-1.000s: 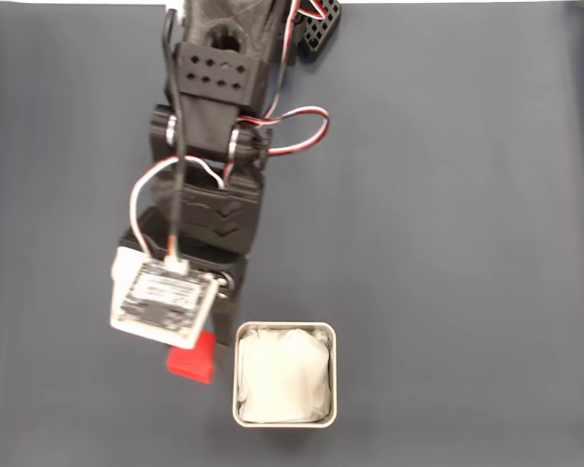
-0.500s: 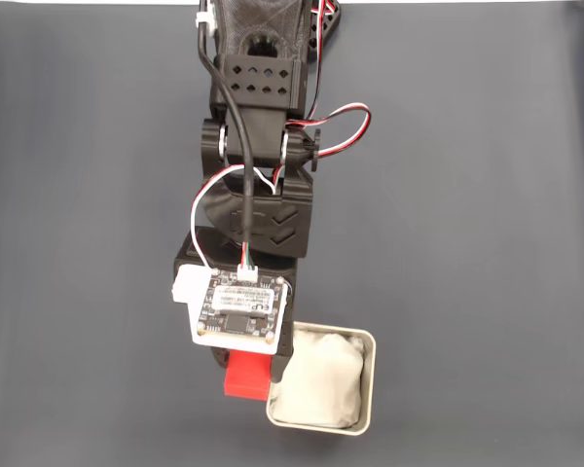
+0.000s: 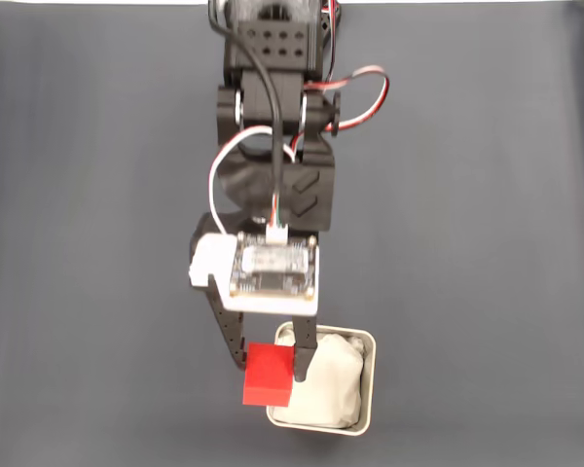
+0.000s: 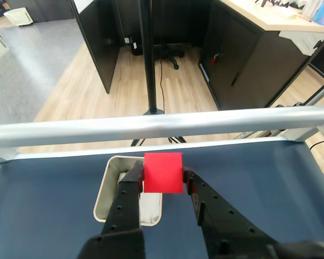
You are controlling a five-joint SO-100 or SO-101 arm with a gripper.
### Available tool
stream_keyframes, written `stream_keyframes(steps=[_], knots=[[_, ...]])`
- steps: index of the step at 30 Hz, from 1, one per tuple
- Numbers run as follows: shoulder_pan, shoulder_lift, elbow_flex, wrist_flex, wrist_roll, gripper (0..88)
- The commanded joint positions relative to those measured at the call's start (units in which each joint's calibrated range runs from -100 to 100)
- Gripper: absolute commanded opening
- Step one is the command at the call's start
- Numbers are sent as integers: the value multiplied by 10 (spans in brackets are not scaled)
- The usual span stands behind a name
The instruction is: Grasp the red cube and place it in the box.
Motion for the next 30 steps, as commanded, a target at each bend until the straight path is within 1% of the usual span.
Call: stream_keyframes(steps=[1, 12, 21, 30], knots=[[-2, -65, -5, 1, 9, 38], [-22, -129, 30, 21, 7, 38], [-46, -173, 121, -3, 6, 36], [-57, -161, 150, -29, -1, 37]])
